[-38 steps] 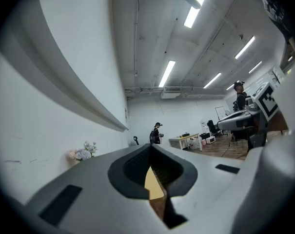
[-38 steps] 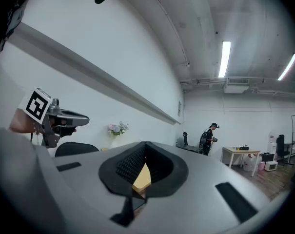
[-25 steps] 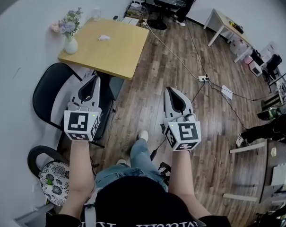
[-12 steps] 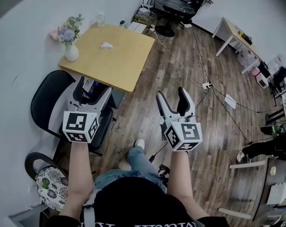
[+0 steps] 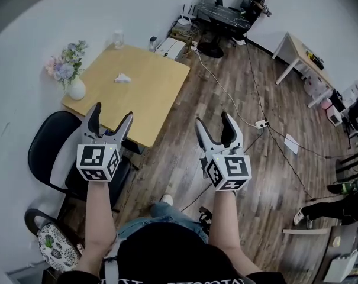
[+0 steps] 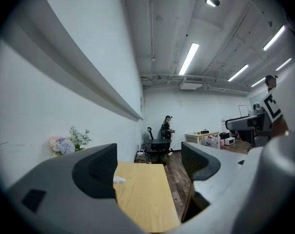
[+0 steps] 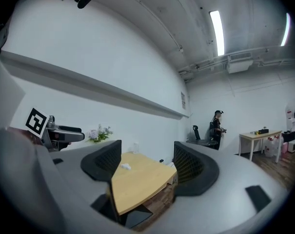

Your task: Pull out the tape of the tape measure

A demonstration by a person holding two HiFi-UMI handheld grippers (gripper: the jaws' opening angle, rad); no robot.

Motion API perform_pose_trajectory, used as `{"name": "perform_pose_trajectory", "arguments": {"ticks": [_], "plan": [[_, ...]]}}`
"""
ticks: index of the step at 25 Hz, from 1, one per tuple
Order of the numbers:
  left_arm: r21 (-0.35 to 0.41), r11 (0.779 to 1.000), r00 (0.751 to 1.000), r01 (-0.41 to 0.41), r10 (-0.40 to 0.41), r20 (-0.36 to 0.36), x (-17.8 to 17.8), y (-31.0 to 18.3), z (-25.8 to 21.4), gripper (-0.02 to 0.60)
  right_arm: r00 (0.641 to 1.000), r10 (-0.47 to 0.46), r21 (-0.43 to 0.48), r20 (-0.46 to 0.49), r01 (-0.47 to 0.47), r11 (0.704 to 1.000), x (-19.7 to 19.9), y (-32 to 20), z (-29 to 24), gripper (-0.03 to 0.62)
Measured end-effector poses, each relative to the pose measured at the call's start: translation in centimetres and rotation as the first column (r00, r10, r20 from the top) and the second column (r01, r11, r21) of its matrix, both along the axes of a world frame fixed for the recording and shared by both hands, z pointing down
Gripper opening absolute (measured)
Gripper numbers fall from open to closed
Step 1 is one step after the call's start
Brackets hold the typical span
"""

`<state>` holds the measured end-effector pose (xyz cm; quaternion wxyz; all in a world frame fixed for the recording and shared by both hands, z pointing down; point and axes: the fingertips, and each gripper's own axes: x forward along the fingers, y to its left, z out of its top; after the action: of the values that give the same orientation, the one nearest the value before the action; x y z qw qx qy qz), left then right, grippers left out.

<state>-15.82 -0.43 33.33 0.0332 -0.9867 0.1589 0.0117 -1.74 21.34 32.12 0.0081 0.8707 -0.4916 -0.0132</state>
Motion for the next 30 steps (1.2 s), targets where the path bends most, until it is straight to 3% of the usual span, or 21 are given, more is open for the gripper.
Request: {"name": "perform_pose_trajectory", "arguments": {"ticks": [8, 22, 30], "plan": [[-0.011, 0.994, 0.994, 0.11, -0.11, 0.019, 7.2, -2.1, 0.8, 0.414, 0.998, -0.07, -0.036, 0.004, 0.07, 0.997, 9.5, -3.4, 0.7, 0.333], [-0.021, 0.979, 0.977, 0.201, -0.199, 0.073, 12.0, -7.1, 3.5, 0.413, 0.975, -0.221, -0.059, 0.019, 0.222, 0.973, 15.2, -10.5, 3.2, 0.333], [-0.058, 0.957, 0.956, 0.283, -0.277, 0.101, 14.0, -13.2, 5.5, 0.413, 0.941, -0.337, -0.106, 0.044, 0.339, 0.935, 17.9, -18.8, 5.1, 0.333]]}}
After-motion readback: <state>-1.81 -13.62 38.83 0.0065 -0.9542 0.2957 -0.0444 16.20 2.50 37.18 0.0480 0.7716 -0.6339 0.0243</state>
